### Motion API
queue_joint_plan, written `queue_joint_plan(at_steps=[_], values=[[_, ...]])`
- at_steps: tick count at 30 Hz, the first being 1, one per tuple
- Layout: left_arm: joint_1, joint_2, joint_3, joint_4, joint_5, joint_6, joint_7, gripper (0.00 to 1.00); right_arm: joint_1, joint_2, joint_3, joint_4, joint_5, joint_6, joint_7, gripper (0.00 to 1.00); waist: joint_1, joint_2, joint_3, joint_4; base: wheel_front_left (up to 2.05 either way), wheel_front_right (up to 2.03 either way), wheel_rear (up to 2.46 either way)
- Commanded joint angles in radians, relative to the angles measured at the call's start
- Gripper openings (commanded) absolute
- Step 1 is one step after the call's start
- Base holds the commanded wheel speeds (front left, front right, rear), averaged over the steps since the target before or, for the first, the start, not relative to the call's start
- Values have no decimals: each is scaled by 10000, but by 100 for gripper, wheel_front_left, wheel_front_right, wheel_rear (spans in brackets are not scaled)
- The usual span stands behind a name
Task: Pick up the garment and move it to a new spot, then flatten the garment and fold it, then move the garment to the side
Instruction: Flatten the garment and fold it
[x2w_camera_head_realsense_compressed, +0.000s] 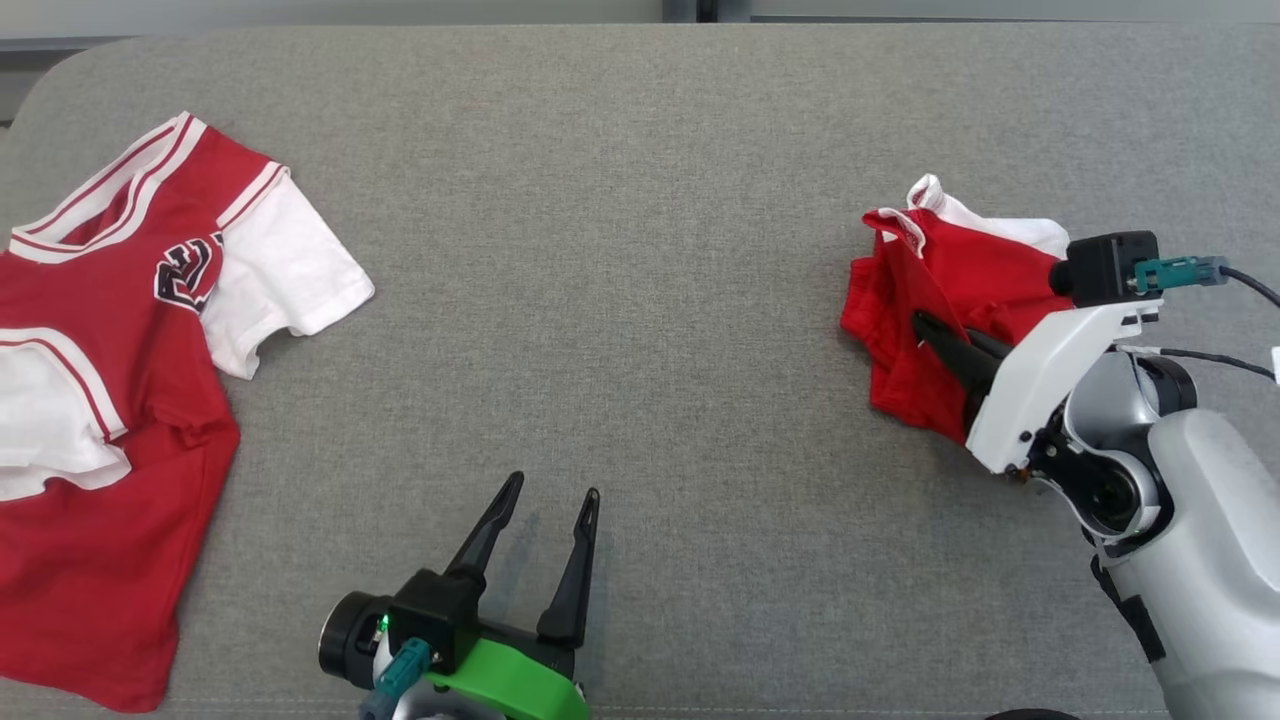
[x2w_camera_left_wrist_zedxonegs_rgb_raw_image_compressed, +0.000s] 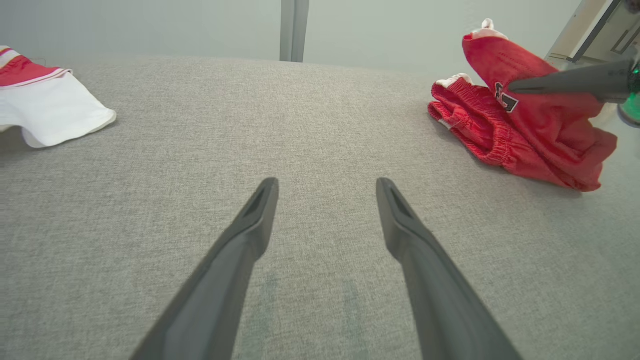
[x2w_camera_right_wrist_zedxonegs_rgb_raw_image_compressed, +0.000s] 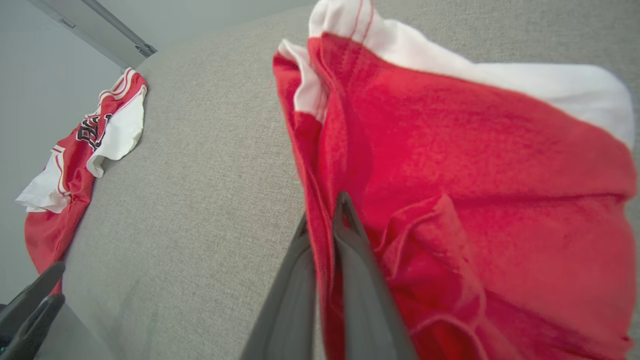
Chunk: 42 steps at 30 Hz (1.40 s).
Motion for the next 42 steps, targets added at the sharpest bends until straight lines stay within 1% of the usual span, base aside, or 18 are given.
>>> queue_joint_plan(at_steps=[1,7,8,9,10,14,16,18,20,21,22,23,24,26,27,32,36,42], values=[[-157,19,53,36,26,10,-30,100,-221,227,68,329,-310,3,-237,0,0,0,44,100,0,0,0],[43,19,88,79,-53,87,-30,100,-502,524,160,851,-776,3,-718,0,0,0,93,141,0,0,0],[81,19,86,83,-72,105,-30,100,-555,544,204,852,-874,3,-894,15,0,0,101,124,0,0,0],[112,19,79,84,-86,103,-30,100,-585,571,214,840,-946,3,-1073,78,0,0,103,102,0,0,0],[135,19,71,79,-102,107,-30,100,-586,617,183,818,-996,3,-1257,100,0,0,98,74,0,0,0],[201,20,58,62,-196,193,-30,100,-318,627,49,-15,-910,3,-2042,100,0,0,21,-66,0,0,0],[270,20,138,36,-224,228,-30,100,19,435,-93,-742,-975,2,-2378,100,0,0,-49,-197,0,0,0],[333,18,233,-18,-249,276,-30,100,370,269,-494,-1438,-1101,2,-2802,100,0,0,-81,-326,0,0,0],[385,20,298,-69,-265,283,-30,100,787,-5,-1049,-1964,-1613,2,-3368,100,0,0,-103,-421,0,0,0],[413,20,324,-96,-263,283,-30,100,1039,-50,-1389,-2080,-1937,2,-3712,52,0,0,-115,-463,0,0,0],[433,20,354,-118,-254,284,-30,100,1285,17,-1730,-2075,-2138,3,-4023,17,0,0,-125,-500,0,0,0],[432,20,373,-142,-246,276,-30,100,1524,-24,-2018,-1961,-2546,3,-4283,0,0,0,-125,-520,0,0,0],[426,20,392,-154,-234,264,-30,100,1690,-120,-2213,-1848,-2977,3,-4603,0,0,0,-111,-532,0,0,0],[385,20,412,-154,-201,236,-30,100,1956,96,-2502,-1288,-3402,3,-5140,0,0,0,-67,-555,0,0,0],[337,20,388,-110,-169,196,-30,100,2030,43,-2547,-979,-3834,3,-5477,0,0,0,-47,-534,0,0,0],[120,21,286,-13,-121,93,-30,100,1524,504,-2337,1218,-4659,-4,-7034,0,0,0,4,-414,0,0,0],[84,21,315,40,-46,88,-30,100,852,859,-2305,2785,-5185,-4,-7386,0,0,0,39,-200,0,0,0],[87,21,278,82,-57,29,-30,100,165,1189,-2118,3493,-5748,-4,-7403,0,0,0,117,113,0,0,0]])
